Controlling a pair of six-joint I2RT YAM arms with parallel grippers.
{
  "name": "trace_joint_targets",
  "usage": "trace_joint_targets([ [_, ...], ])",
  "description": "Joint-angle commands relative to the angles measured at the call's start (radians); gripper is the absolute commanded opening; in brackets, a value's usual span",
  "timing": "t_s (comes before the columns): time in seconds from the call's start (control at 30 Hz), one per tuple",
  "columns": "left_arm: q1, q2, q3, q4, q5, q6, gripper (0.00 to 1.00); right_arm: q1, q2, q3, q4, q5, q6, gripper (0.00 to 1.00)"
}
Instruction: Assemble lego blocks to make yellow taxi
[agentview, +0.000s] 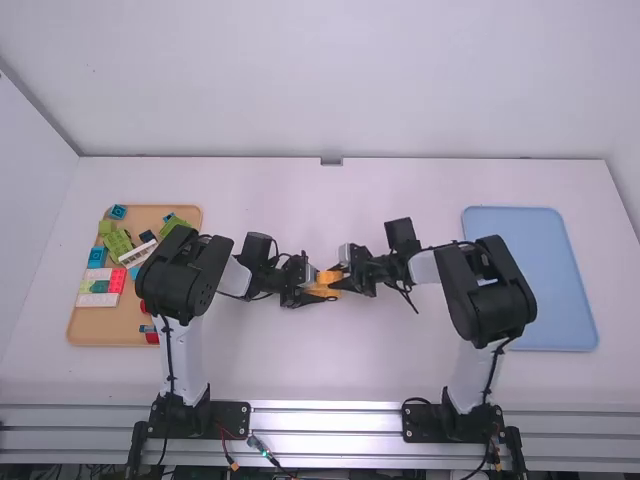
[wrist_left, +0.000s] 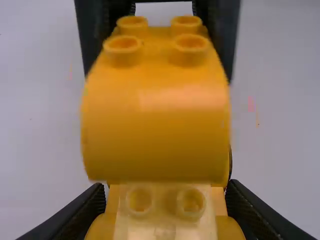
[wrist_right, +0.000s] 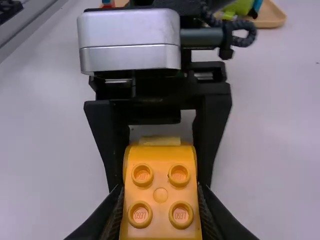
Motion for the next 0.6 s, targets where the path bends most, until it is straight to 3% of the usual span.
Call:
trace_joint_targets([
  [0.0, -0.008, 0.029, -0.001, -0.005, -0.009, 0.023, 0.6, 0.025, 0.008, 0.027, 0.002, 0.009, 0.004, 0.09],
  [0.4, -0.008, 0.029, -0.001, 0.004, -0.005, 0.015, 0.62, 0.043, 0.017, 0.025, 0.005, 0.05, 0.011, 0.06],
  [0.57, -0.008, 0.029, -0.001, 0.006, -0.006, 0.015, 0.63, 0.058, 0.057, 0.026, 0.084, 0.038, 0.069, 0.06],
])
